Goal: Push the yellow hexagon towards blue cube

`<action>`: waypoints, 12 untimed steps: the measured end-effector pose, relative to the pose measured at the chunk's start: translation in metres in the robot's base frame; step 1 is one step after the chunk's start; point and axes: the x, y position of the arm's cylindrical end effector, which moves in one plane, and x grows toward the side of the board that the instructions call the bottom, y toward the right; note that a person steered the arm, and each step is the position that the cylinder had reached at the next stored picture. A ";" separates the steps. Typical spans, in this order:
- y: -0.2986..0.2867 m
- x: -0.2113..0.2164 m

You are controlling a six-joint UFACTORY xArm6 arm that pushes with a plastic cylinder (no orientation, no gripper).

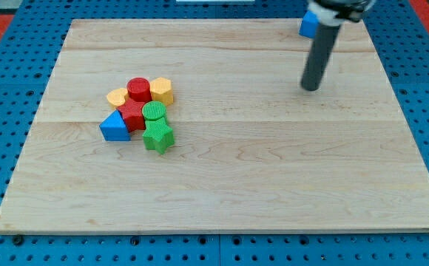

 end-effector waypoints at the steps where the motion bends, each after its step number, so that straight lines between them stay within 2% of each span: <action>1: -0.070 0.018; 2: -0.145 0.028; 3: -0.212 0.017; 4: -0.233 -0.007; 5: -0.244 -0.009; 6: -0.267 -0.028; 7: -0.255 -0.057; 8: -0.285 -0.071; 9: -0.290 -0.092; 10: -0.285 -0.093; 11: -0.197 -0.094; 12: -0.148 -0.094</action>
